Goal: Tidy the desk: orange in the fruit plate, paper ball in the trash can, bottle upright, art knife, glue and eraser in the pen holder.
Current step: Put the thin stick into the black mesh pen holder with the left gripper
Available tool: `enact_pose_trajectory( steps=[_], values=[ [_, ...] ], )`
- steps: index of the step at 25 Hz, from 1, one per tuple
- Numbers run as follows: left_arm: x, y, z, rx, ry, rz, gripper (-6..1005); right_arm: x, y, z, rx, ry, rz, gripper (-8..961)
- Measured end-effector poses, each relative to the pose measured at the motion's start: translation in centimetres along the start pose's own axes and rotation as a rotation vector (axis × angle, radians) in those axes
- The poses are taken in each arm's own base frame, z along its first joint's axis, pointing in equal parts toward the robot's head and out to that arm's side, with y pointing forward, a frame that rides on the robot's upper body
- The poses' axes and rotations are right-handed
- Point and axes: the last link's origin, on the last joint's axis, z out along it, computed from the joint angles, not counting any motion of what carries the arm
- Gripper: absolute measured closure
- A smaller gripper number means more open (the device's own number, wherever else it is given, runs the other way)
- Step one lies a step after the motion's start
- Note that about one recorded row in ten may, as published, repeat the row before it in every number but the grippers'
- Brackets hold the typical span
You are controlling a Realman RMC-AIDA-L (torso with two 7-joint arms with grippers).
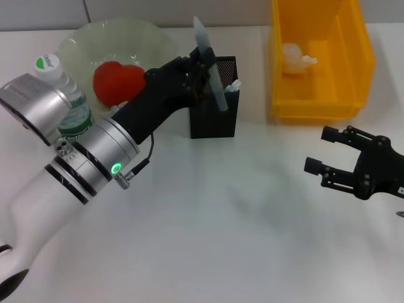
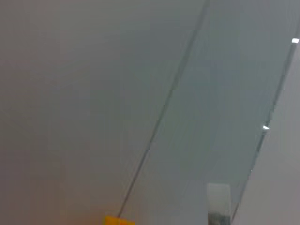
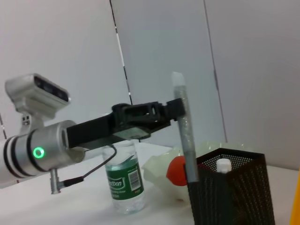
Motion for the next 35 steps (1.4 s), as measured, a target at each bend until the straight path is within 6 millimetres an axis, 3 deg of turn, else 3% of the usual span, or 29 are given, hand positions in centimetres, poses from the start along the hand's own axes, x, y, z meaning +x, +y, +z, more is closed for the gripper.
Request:
enact_pose_trajectory(
  steps=[10, 16, 35],
  values=[
    [0.9, -1.0, 0.1, 0.053, 0.051, -0.150, 855, 0.0, 0.0, 0.0, -0.003, 0.001, -0.001, 162],
    [1.5, -1.7, 0.5, 0.098, 0.085, -0.123, 857, -0.1, 0.0, 0.1, -0.005, 0.001, -0.003, 162],
    [0.0, -0.9, 2.0, 0.060, -0.054, 0.293, 859, -0.2, -0.1, 0.1, -0.006, -0.002, -0.004, 161]
  ],
)
